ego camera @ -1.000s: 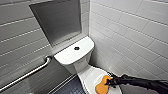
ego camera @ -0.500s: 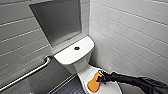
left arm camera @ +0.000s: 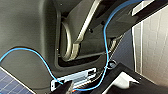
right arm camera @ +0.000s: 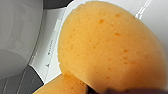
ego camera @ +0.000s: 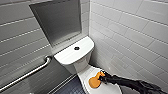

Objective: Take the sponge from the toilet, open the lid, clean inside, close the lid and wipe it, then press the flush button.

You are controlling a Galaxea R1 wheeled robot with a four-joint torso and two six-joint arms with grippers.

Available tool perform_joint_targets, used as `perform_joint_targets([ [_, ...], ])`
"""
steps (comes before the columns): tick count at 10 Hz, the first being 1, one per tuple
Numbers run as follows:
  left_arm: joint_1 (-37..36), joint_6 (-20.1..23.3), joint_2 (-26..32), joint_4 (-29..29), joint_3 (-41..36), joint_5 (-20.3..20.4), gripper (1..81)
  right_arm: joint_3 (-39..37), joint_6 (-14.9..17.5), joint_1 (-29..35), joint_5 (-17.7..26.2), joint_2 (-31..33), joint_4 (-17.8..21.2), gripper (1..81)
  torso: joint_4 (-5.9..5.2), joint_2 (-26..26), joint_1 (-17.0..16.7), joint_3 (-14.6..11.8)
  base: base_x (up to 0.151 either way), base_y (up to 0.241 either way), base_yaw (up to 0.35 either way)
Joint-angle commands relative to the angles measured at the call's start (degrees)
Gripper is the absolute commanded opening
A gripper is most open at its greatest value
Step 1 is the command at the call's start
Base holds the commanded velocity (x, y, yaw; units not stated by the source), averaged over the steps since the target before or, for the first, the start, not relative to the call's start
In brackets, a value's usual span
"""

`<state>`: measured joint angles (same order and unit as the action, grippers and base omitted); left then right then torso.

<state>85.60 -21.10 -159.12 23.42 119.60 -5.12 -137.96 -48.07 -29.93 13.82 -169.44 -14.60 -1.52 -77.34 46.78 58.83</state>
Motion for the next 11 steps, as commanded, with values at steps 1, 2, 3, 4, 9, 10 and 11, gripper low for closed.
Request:
perform_joint_targets([
  [1,1.28,0.27,0.21,0.22,-1.04,-4.64,81.1,3.94,-2.03,1.76,0.50,3.03,-0.34,1.0,0.00,0.00,0.00,0.00,0.000,0.000,0.000],
  [2,1.28,0.27,0.12,0.22,-1.04,-4.72,81.1,9.37,-2.29,0.17,0.51,7.75,-0.42,1.0,0.00,0.00,0.00,0.00,0.000,0.000,0.000],
  [3,1.28,0.27,-0.06,0.22,-1.04,-4.72,81.1,14.04,-3.08,-1.06,0.50,11.37,-0.51,1.0,0.00,0.00,0.00,0.00,0.000,0.000,0.000],
  [4,1.28,0.27,-0.15,0.22,-1.04,-4.72,81.1,18.70,-3.61,-2.28,0.41,15.42,-0.60,1.0,0.00,0.00,0.00,0.00,0.000,0.000,0.000],
  [9,1.37,0.27,0.03,0.22,-1.04,-4.64,81.1,23.00,-4.05,-12.13,-4.94,25.59,-0.25,1.0,0.00,0.00,0.00,0.00,0.000,0.000,0.000],
  [10,1.37,0.27,0.12,0.22,-1.04,-4.55,81.1,24.67,-4.05,-13.80,-6.17,28.06,-0.16,1.0,0.00,0.00,0.00,0.00,0.000,0.000,0.000],
  [11,1.37,0.36,0.03,0.22,-1.04,-4.46,81.1,26.25,-4.14,-15.30,-7.40,30.17,-0.16,1.0,0.00,0.00,0.00,0.00,0.000,0.000,0.000],
])
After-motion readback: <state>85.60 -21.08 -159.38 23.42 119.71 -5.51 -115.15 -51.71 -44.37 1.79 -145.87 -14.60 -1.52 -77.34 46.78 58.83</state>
